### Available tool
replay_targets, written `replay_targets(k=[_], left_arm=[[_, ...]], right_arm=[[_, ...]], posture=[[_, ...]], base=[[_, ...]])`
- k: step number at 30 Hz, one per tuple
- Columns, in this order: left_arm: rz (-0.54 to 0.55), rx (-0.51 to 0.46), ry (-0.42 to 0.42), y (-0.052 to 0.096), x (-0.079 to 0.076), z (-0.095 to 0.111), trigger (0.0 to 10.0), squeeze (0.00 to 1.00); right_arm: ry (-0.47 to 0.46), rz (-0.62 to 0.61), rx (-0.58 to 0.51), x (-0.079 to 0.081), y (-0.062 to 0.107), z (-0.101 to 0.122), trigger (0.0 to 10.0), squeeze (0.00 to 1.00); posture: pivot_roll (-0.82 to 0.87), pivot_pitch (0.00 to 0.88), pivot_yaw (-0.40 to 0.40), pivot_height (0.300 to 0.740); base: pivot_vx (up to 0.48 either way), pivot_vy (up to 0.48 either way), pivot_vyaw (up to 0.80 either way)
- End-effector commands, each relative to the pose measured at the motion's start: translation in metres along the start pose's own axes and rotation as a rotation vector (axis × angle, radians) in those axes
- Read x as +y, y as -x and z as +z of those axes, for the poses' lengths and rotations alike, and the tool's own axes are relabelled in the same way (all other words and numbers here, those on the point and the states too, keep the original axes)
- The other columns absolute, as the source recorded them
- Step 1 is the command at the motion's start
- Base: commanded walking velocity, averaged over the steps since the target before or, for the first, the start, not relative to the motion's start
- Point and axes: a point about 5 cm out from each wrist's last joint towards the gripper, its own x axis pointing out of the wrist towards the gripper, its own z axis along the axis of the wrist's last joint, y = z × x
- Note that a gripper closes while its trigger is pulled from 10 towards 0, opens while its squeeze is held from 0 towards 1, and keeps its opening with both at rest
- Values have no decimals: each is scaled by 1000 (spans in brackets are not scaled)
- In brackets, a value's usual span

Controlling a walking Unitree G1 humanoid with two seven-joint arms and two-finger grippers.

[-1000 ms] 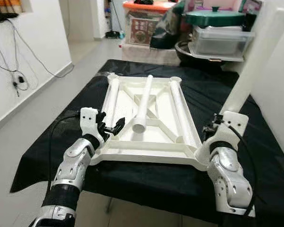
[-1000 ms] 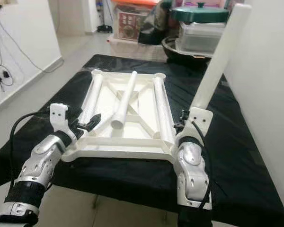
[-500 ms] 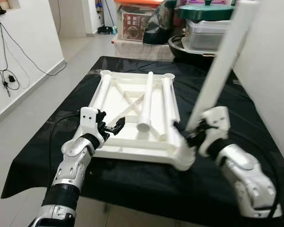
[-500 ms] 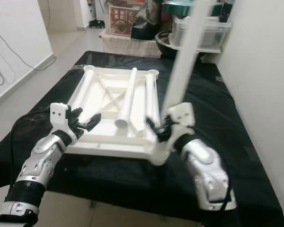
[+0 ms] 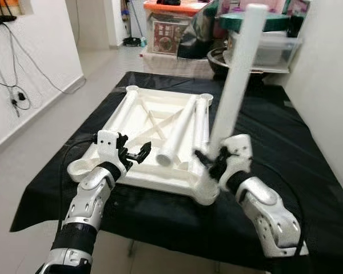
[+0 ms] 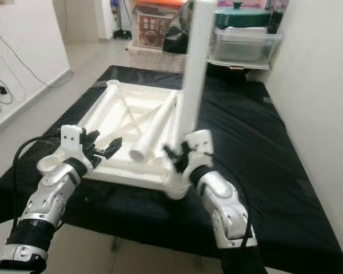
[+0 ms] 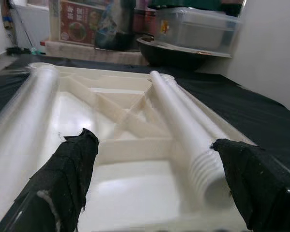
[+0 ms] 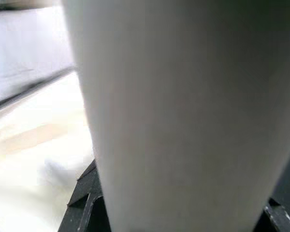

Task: Building children table

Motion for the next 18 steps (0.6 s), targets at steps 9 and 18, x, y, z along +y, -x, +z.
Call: replay_targets(k=[9,18], left_arm=[[-15,17,-3,-2,-6,-3,10000,0],[1,14,-15,-3,3,0,10000,0]], right_arm=[[5,-466,224,-37,26,-48,5333,0],[-107,-182,50,2,9,-15,10000,1000]], posture=[[42,0,-46,740],[36,0,-53,740]], base=[[0,0,0],[0,0,0]])
